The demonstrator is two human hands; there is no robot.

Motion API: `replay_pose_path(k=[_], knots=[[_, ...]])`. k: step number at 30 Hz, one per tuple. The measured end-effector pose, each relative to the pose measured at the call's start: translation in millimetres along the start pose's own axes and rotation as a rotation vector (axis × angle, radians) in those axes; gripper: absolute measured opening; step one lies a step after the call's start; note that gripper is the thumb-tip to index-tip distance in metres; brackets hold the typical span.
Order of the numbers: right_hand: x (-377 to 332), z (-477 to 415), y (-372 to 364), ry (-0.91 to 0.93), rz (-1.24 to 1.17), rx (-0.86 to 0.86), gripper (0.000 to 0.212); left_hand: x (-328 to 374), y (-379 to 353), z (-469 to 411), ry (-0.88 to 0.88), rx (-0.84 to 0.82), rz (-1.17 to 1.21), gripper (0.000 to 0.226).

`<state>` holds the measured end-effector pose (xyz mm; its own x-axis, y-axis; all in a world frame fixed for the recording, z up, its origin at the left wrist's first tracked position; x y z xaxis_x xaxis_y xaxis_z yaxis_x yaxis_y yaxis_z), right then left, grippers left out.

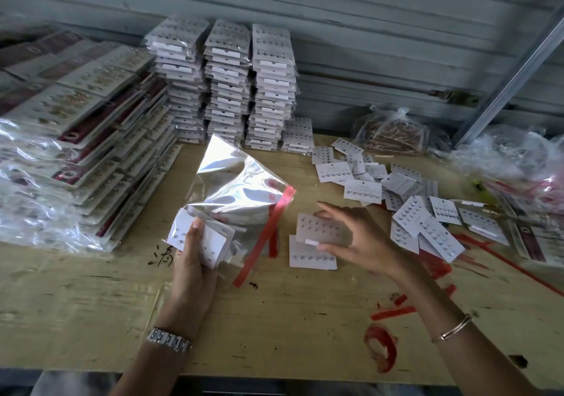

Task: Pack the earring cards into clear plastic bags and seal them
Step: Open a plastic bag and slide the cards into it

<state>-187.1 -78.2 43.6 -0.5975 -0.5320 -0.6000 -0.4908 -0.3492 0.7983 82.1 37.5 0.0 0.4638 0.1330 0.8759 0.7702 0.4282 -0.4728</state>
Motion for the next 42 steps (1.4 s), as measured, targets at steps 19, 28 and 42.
replay_pose_path(k=[19, 28, 42], knots=[[-1.9, 9.4, -21.5, 0.027, 0.12, -0.078, 0.085, -0.5, 1.1, -1.5, 0.008, 0.023, 0.009, 0.055], [14.7, -7.1, -6.2, -0.03, -0.121, 0.118, 0.062, 0.9, -1.0, 0.8, 0.018, 0.035, 0.003, 0.059], [87.3, -60.8, 47.0, -0.229, 0.367, 0.176, 0.06, -0.9, 0.8, -1.4, -0.006, 0.03, -0.01, 0.056]])
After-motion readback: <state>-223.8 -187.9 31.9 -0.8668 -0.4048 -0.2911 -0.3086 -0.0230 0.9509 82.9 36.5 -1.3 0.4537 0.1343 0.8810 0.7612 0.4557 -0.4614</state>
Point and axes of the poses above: each hand's wrist, its own z-axis away from the middle knuckle, its own y-axis out of the back of the hand, x = y × z, the point moved 1 cm from there along -z, towards the middle knuckle, and after that the axes turned 11 degrees about -z, right-handed, at the moved point
